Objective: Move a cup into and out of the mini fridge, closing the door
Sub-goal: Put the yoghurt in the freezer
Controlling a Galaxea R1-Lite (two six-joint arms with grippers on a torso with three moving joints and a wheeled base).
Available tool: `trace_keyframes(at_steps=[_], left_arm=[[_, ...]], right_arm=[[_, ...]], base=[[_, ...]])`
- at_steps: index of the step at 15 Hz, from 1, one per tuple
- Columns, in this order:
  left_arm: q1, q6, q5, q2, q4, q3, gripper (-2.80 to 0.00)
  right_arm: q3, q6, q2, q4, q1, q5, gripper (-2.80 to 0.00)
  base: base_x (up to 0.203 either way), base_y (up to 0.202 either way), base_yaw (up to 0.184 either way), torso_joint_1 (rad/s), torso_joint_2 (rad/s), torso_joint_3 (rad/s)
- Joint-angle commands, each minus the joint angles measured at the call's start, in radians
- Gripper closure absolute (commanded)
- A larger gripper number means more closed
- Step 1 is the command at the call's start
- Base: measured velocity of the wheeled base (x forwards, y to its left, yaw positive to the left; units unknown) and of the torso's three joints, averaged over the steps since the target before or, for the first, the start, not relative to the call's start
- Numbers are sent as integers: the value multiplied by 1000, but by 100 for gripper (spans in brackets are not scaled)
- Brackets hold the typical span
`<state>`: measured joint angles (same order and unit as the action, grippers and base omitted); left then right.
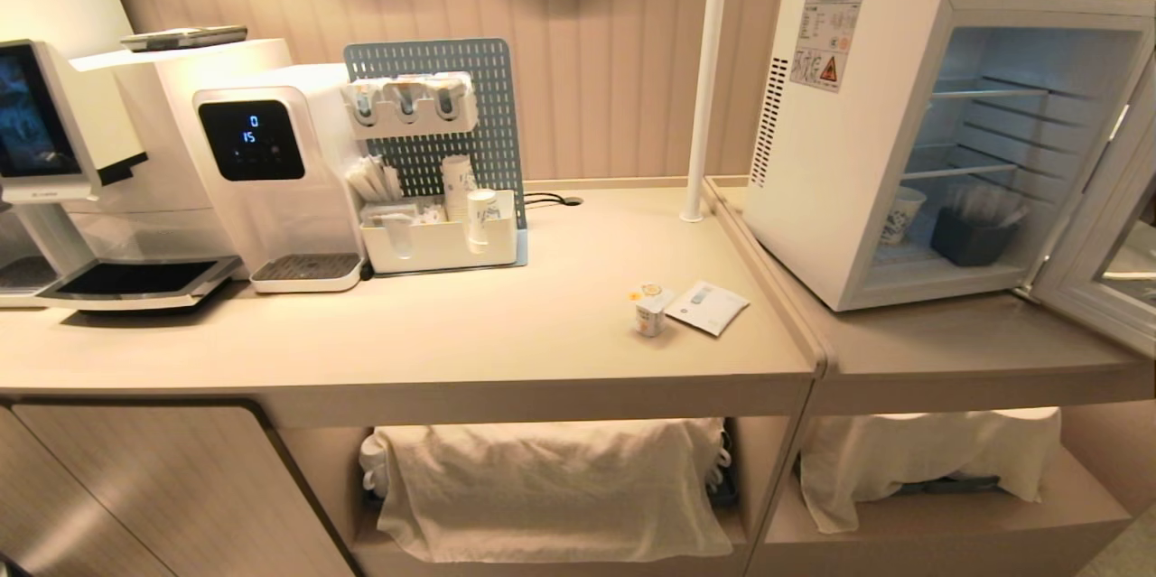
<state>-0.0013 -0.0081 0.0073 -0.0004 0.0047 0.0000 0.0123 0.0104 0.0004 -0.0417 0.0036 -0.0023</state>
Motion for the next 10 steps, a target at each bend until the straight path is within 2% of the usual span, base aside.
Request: trace_keyframes(at_steps=[1,5,10], left_arm=[[1,4,0,0,-2,0,0],[1,7,0,1,-2,0,0],[1,5,0,0,-2,0,0]], right_arm=[[0,0,1,0,1,-1,0],[0,0,1,0,1,-1,0],[-2,0,1,0,1,-1,0]], base=[[0,103,6,-1,4,4],[13,0,1,0,0,0],[178,0,-4,0,4,5]])
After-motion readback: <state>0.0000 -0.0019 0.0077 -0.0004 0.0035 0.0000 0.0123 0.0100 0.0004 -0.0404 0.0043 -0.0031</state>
